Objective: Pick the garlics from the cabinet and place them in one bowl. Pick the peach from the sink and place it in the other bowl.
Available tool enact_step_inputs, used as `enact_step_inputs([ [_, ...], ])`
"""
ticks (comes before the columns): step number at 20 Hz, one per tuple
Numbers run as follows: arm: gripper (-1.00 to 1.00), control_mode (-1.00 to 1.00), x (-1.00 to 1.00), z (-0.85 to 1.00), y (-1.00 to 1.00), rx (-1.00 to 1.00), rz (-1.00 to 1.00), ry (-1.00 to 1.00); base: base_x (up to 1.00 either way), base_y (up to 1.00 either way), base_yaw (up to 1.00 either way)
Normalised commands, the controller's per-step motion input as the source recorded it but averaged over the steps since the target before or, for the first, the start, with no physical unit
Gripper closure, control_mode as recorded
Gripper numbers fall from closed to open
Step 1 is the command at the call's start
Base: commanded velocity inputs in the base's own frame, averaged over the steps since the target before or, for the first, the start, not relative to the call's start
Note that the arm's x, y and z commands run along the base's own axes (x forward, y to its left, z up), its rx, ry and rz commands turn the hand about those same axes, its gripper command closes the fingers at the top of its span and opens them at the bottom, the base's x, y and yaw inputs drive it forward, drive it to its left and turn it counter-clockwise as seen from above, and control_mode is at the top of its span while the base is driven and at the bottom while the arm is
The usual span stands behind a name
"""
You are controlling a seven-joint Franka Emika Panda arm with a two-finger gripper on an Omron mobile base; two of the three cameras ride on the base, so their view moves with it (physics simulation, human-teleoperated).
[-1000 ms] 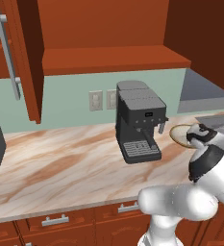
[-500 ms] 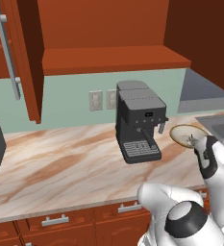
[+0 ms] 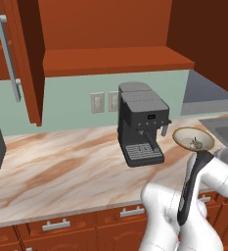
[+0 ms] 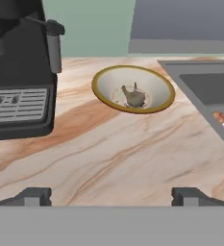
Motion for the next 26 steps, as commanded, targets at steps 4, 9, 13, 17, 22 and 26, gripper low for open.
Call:
enact_step_inputs([
  [4,-1.0,-1.0,-0.08,0.48,0.88,0.0,0.06,0.14,0.0,0.0,0.0],
  [9,-1.0,-1.0,0.0,0.49,0.71,0.01,0.04,0.14,0.0,0.0,0.0],
  [13,-1.0,-1.0,-0.1,0.41,0.65,0.03,0.02,0.14,0.0,0.0,0.0],
  [17,-1.0,-1.0,-0.15,0.23,0.54,0.06,0.0,0.08,0.0,0.0,0.0],
  [22,-1.0,-1.0,-0.05,0.08,0.19,0.02,0.01,0.06,0.0,0.0,0.0],
  [26,-1.0,-1.0,0.0,0.0,0.0,0.0,0.07,0.03,0.0,0.0,0.0],
])
